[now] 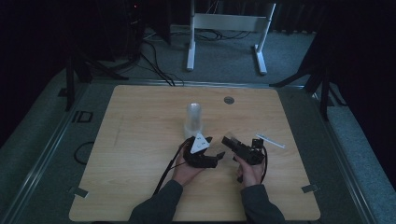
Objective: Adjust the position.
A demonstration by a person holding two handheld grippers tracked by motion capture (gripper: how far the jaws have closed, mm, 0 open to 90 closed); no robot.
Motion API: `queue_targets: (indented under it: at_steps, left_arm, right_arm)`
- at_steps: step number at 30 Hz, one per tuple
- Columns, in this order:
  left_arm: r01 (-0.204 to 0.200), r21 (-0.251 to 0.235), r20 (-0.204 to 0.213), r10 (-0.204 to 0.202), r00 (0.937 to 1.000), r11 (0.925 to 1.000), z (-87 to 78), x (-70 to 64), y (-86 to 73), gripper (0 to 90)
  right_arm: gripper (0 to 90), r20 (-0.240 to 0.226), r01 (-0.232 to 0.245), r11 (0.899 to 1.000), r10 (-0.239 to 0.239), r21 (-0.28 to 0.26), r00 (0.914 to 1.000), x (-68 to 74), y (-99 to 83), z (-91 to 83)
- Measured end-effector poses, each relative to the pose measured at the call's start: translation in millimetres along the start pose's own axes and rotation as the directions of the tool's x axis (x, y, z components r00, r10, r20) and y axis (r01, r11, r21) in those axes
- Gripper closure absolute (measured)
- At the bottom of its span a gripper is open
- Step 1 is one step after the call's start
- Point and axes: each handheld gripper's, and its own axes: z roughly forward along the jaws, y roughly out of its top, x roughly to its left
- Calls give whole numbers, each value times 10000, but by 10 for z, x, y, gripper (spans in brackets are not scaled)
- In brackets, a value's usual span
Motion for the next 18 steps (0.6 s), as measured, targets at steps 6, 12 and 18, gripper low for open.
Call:
queue_targets:
  at_steps: [6,12,18]
  left_arm:
    - [-36,-3,23,36,10000,10000,19,-10,1,223]
    - [1,-16,17,-1,10000,10000,30,-12,0,215]
    - [37,17,66,-37,10000,10000,51,-16,-11,214]
  right_arm:
    - [418,-27,-6,10000,6,-63,10000,4,7,-7]
    - [418,-227,-159,9998,157,-101,9996,9,10,-10]
    - [419,-508,-342,9993,335,-117,9981,16,9,-8]
